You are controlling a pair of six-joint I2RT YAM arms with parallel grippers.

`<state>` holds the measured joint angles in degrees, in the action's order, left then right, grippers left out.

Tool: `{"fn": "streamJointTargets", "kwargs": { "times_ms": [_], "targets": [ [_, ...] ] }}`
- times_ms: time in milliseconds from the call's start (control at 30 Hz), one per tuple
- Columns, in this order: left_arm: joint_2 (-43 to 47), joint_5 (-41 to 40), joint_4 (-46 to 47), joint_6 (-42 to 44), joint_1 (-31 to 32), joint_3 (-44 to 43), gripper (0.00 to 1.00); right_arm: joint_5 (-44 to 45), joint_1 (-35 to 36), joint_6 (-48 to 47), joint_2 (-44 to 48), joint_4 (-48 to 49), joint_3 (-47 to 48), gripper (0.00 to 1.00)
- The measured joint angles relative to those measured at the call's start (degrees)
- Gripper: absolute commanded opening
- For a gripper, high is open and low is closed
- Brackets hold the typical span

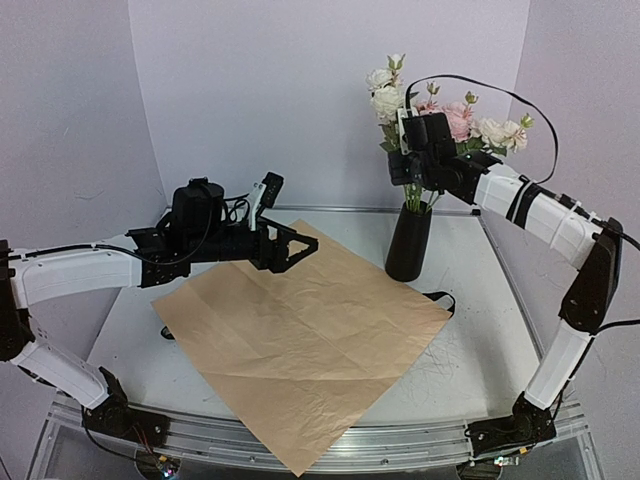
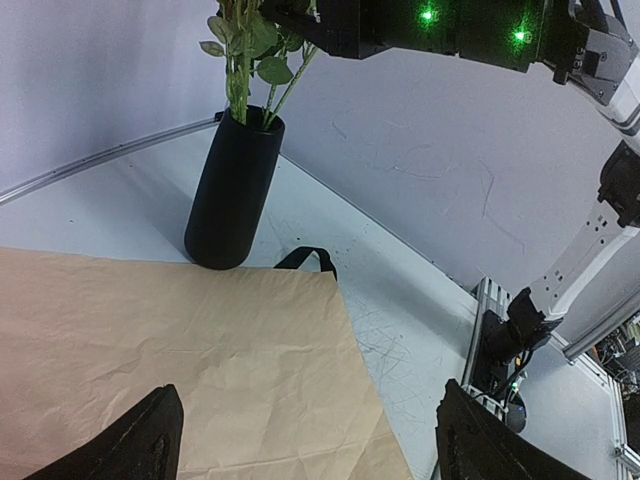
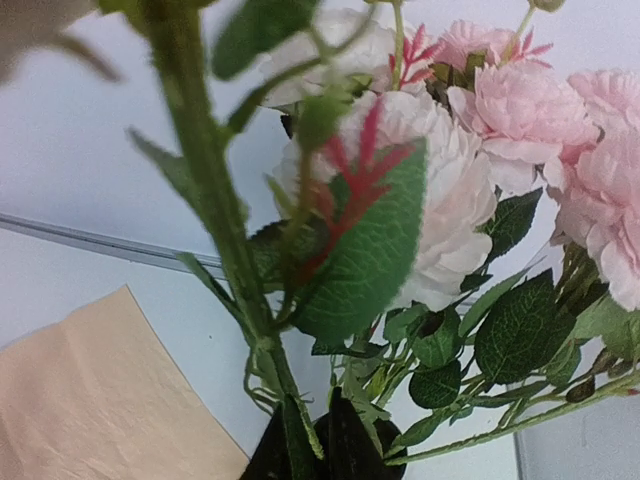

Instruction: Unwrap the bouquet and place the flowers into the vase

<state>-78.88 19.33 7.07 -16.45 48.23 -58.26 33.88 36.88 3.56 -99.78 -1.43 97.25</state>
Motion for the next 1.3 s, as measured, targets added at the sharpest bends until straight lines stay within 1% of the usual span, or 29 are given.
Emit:
{"fn": "streamJointTargets", "kwargs": {
  "times_ms": [33, 67, 167, 233, 267, 367, 433, 567, 767, 867, 933, 1000, 1100, 1300],
  "targets": [
    [0.0, 0.0, 0.0, 0.0, 0.0, 0.0, 0.89, 0.1, 0.0, 0.0, 0.0, -0.2, 0.0, 0.51],
    [-0.1, 0.0, 0.0, 0.0, 0.0, 0.0, 0.89, 0.2, 0.0, 0.2, -0.1, -0.3, 0.0, 0.54],
    [-0.3, 0.0, 0.0, 0.0, 0.0, 0.0, 0.89, 0.2, 0.0, 0.3, -0.1, -0.5, 0.0, 0.58],
    [-0.3, 0.0, 0.0, 0.0, 0.0, 0.0, 0.89, -0.1, 0.0, 0.6, -0.1, -0.6, 0.0, 0.64],
    [-0.3, 0.0, 0.0, 0.0, 0.0, 0.0, 0.89, -0.4, 0.0, 0.7, 0.0, -0.7, 0.0, 0.68],
    [-0.3, 0.0, 0.0, 0.0, 0.0, 0.0, 0.89, -2.4, 0.0, 1.1, 0.7, -0.8, -0.3, 0.87],
    [-0.4, 0.0, 0.0, 0.0, 0.0, 0.0, 0.89, -4.2, 0.0, 1.4, 2.0, -0.8, -1.2, 0.97],
    [-0.9, -1.0, 0.0, 0.0, 0.0, 0.0, 0.90, -7.3, 0.0, 1.8, 5.5, -0.9, -3.5, 0.98],
    [-1.1, -7.0, -0.1, -0.6, 0.0, 0.0, 0.93, -10.3, 0.0, 1.8, 9.7, 0.9, -8.5, 0.98],
    [-1.1, -9.7, -0.2, -0.6, 0.0, 0.0, 0.93, -11.9, 0.0, 1.3, 12.6, 4.2, -14.1, 0.98],
    [-1.1, -11.6, -0.3, -0.4, 0.0, 0.0, 0.93, -12.9, 0.0, 0.8, 15.5, 7.6, -19.9, 0.98],
    [-0.9, -13.3, -0.5, 0.0, 0.0, 0.1, 0.99, -13.6, 0.0, 0.5, 18.5, 11.3, -25.5, 0.98],
    [0.5, -15.5, -0.5, 1.1, 0.0, 1.5, 1.00, -14.0, 0.0, -0.1, 23.2, 16.2, -33.8, 0.98],
    [2.2, -21.3, -0.5, 4.0, 0.1, 3.8, 1.00, -11.3, 0.0, -0.2, 29.1, 24.5, -44.3, 0.98]
  ]
}}
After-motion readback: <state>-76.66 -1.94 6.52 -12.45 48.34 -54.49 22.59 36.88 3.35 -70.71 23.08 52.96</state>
